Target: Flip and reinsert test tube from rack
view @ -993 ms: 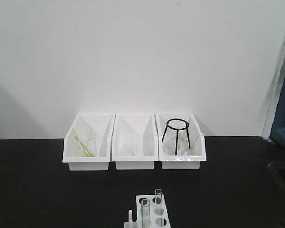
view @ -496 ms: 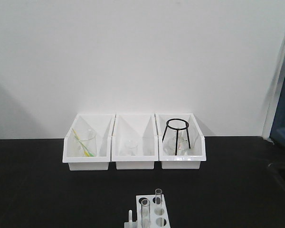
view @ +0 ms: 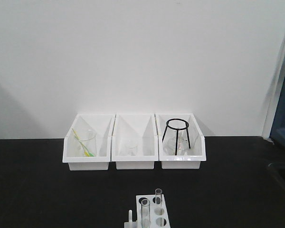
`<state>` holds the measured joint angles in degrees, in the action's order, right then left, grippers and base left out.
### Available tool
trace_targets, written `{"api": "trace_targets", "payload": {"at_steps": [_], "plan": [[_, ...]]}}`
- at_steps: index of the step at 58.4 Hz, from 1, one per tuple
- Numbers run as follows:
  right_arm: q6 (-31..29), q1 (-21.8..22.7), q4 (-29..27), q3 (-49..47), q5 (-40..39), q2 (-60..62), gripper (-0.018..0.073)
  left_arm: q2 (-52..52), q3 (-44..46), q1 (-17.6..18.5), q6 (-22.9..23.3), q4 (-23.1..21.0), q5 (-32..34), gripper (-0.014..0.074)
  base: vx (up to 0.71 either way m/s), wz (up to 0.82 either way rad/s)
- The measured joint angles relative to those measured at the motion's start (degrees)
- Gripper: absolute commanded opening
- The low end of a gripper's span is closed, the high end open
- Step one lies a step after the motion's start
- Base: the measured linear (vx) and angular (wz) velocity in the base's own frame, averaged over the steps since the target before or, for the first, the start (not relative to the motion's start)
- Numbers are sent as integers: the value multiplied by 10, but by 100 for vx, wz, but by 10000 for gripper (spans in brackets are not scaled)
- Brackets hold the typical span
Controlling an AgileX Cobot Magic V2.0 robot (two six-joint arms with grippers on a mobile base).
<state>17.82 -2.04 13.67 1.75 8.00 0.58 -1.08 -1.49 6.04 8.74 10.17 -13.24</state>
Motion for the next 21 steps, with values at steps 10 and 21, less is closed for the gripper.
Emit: {"api": "trace_targets", "payload": {"at_steps": [10,21], "plan": [[-1,0,0,0,1,0,-11,0,0,0,0,0,0,-6,0,0],[-1,0,0,0,1,0,-11,0,0,0,0,0,0,-6,0,0]]}}
